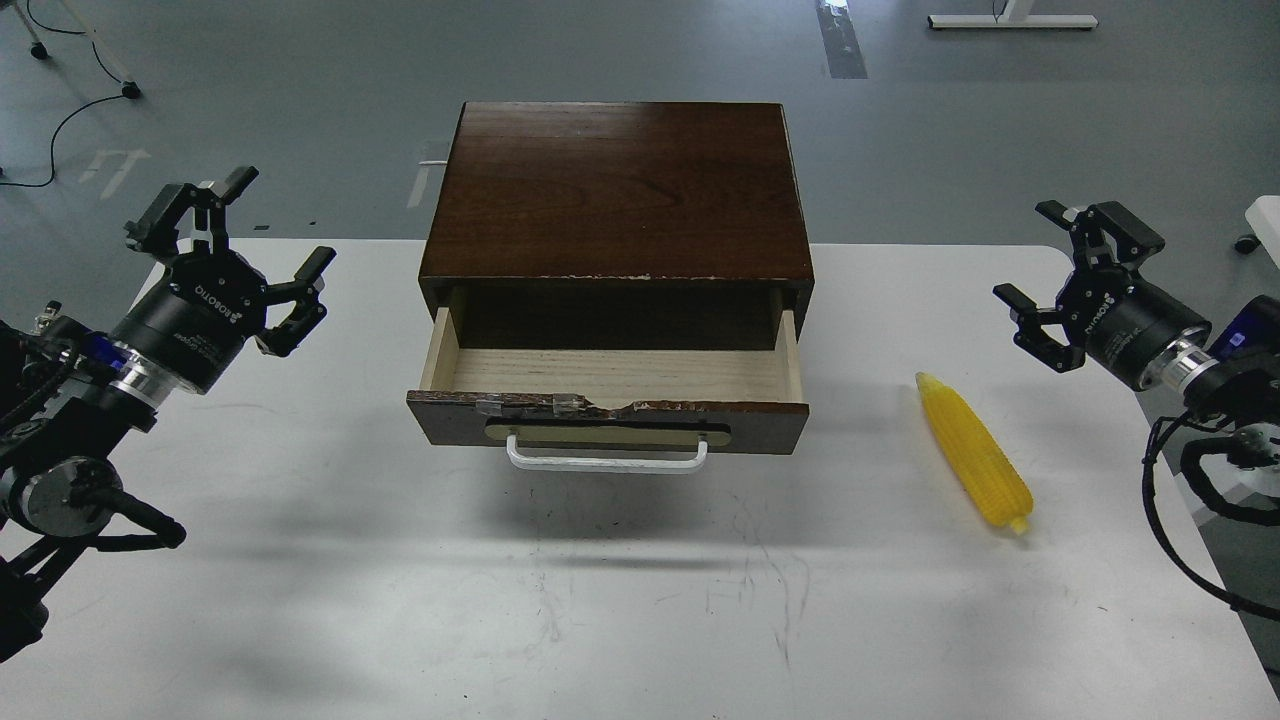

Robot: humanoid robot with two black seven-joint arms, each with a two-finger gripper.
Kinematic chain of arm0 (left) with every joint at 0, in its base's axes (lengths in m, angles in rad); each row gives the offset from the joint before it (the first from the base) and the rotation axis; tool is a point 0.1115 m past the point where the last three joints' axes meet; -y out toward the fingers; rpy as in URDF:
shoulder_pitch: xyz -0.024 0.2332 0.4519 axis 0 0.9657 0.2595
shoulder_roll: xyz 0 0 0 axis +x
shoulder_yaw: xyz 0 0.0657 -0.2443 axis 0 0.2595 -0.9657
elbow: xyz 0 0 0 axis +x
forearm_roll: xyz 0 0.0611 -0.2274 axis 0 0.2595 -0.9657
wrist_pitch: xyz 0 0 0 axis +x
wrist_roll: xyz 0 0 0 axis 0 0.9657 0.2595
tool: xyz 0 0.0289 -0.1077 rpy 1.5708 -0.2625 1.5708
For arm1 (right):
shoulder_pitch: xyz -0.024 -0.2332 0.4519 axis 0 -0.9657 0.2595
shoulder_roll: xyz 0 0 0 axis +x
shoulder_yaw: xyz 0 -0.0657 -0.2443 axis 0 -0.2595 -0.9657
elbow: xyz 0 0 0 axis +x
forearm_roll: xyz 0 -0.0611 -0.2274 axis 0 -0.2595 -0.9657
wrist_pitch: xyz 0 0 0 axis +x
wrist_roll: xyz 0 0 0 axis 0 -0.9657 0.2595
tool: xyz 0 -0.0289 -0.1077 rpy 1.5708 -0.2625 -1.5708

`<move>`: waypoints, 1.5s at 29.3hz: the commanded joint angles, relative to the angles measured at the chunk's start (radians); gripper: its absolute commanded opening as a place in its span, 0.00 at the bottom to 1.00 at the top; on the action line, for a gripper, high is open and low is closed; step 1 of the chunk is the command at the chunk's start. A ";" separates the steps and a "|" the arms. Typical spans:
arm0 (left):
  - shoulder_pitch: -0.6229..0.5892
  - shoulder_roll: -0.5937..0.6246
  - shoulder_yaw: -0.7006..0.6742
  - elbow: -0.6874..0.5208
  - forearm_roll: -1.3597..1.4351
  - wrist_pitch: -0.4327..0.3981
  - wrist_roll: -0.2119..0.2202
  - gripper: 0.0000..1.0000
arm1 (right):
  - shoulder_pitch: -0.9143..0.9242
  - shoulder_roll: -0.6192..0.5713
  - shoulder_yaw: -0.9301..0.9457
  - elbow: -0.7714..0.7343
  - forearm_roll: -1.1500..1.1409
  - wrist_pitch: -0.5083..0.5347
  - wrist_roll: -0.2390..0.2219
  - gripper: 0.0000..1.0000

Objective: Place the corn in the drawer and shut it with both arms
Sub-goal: 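Raise the right gripper and move it toward the yellow corn cob, then lower the right gripper onto the corn cob and close it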

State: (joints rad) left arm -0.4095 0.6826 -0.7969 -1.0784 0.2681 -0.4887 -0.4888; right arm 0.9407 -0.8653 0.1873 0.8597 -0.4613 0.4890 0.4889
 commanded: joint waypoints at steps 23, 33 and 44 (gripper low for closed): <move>0.003 0.003 -0.007 -0.049 0.030 0.000 0.000 0.99 | 0.069 -0.001 -0.304 0.125 -1.007 -0.056 0.000 0.99; 0.003 0.006 -0.007 -0.049 0.030 0.000 0.000 0.99 | 0.052 0.094 -0.341 0.033 -1.005 -0.093 0.000 0.94; 0.003 0.008 -0.007 -0.049 0.030 0.000 0.000 0.99 | 0.047 0.098 -0.345 0.036 -1.001 -0.098 0.000 0.36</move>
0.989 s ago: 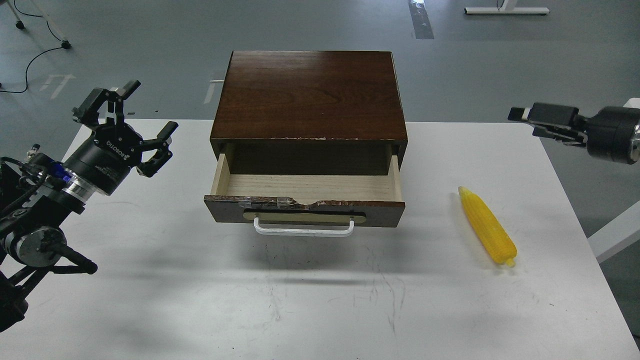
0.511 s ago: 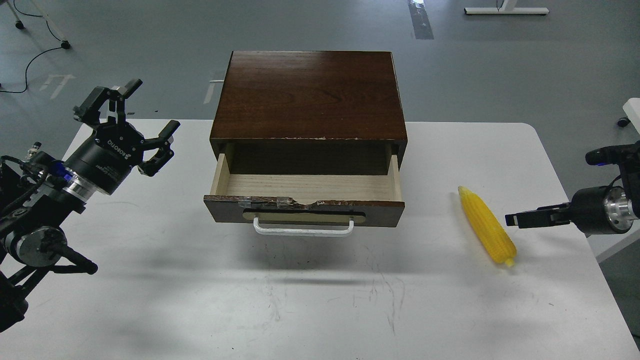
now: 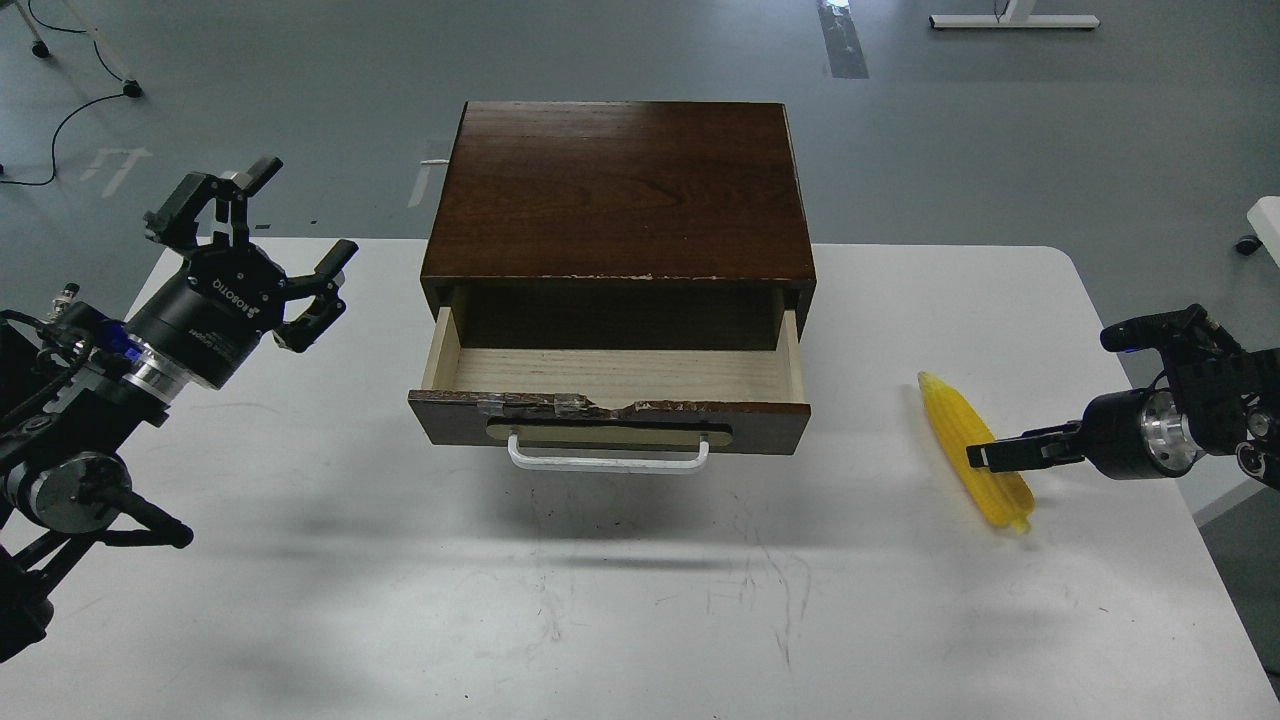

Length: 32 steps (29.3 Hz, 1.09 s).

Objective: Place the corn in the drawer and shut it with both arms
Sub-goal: 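Lower the right gripper onto the corn cob and close it, then lift the corn cob with the right gripper and carry it over the drawer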

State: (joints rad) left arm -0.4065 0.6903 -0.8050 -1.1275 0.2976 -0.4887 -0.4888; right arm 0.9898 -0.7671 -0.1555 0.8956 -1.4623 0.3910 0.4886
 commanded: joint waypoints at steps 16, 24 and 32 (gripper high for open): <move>0.000 0.011 0.001 -0.018 0.000 0.000 0.000 0.99 | 0.228 -0.066 -0.013 0.089 0.072 -0.001 0.000 0.04; 0.000 0.017 -0.002 -0.020 0.000 0.000 0.000 0.99 | 0.567 -0.017 -0.030 0.135 0.143 0.016 0.000 0.05; 0.000 0.015 -0.003 -0.023 0.000 0.000 0.000 0.99 | 0.839 0.250 -0.231 0.233 0.185 0.016 0.000 0.05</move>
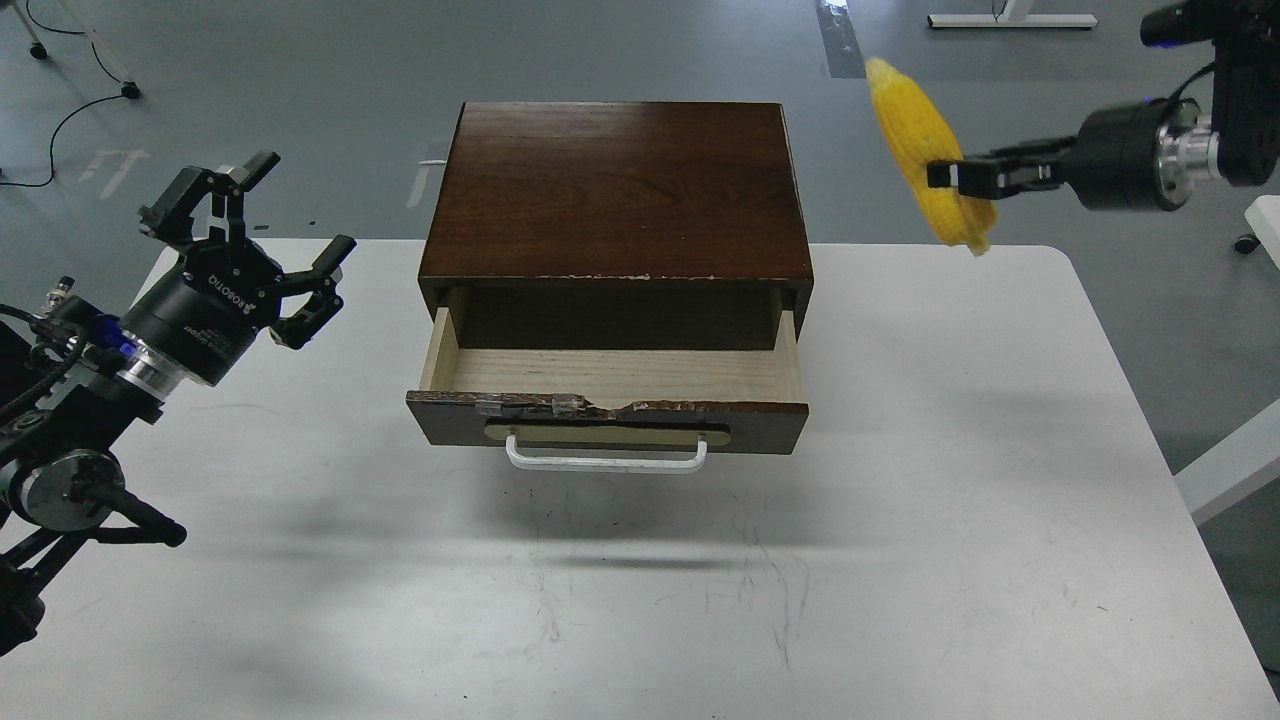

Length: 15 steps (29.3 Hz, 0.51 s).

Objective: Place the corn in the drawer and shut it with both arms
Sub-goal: 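Lift the corn cob with the right gripper and carry it over the drawer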

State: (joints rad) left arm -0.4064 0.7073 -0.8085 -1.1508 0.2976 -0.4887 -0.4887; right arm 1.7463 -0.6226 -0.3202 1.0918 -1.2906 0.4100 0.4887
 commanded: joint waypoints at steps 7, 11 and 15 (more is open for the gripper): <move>0.000 0.009 -0.001 0.000 0.000 0.000 0.000 0.99 | 0.165 0.348 -0.166 0.066 -0.082 -0.100 0.000 0.06; 0.000 0.012 -0.001 -0.001 0.000 0.000 0.000 0.99 | 0.170 0.444 -0.233 0.060 -0.145 -0.198 0.000 0.06; 0.001 0.017 -0.003 -0.003 -0.002 0.000 0.000 0.99 | 0.170 0.530 -0.319 0.040 -0.147 -0.258 0.000 0.07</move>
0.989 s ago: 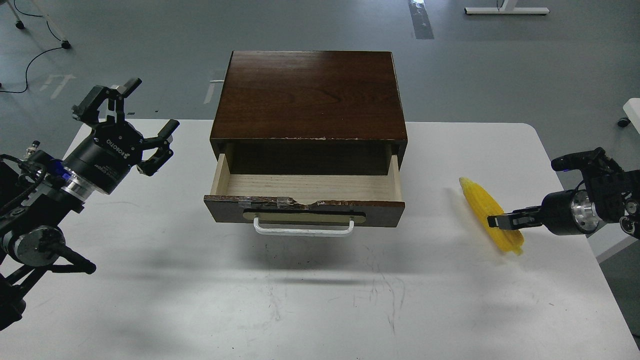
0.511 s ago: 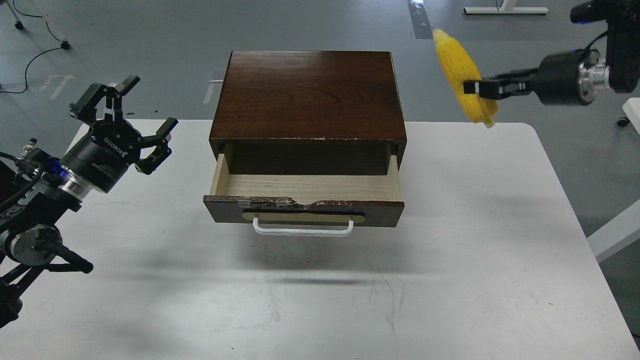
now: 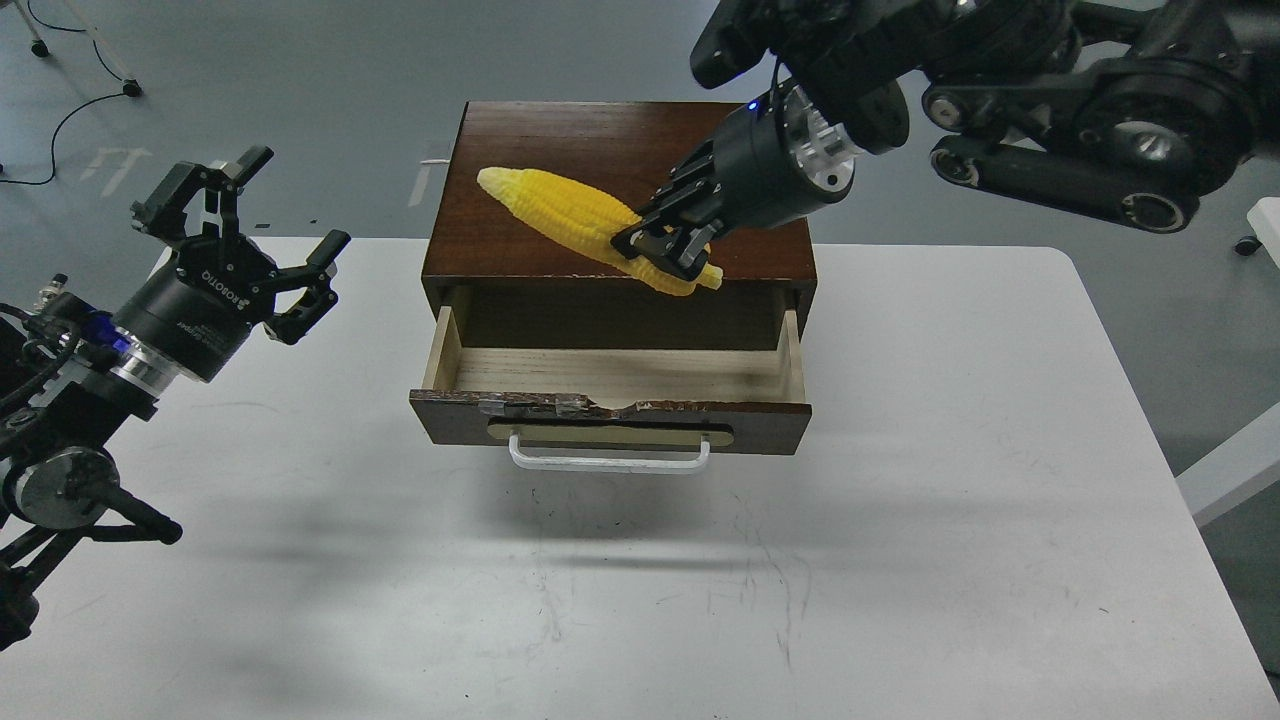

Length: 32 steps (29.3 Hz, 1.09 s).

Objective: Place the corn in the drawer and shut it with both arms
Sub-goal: 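Lift the corn cob with the right gripper and carry it over the drawer, then lower the corn cob into the open drawer and release it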

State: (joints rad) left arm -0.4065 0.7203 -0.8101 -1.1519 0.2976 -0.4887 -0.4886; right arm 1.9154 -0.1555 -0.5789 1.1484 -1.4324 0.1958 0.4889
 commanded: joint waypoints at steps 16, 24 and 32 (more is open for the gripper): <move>0.003 0.014 -0.004 -0.015 0.000 0.000 0.000 0.99 | -0.041 0.105 -0.118 -0.061 0.001 -0.050 0.000 0.55; 0.003 0.016 -0.006 -0.015 0.000 0.000 0.000 0.99 | -0.041 0.090 -0.113 -0.058 0.012 -0.052 0.000 0.83; 0.001 0.027 -0.006 -0.015 0.003 0.000 0.000 0.99 | -0.003 -0.010 -0.064 -0.023 0.117 -0.052 0.000 0.96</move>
State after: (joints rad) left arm -0.4039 0.7433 -0.8161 -1.1675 0.2976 -0.4887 -0.4886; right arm 1.8887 -0.1110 -0.6751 1.1035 -1.3827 0.1426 0.4887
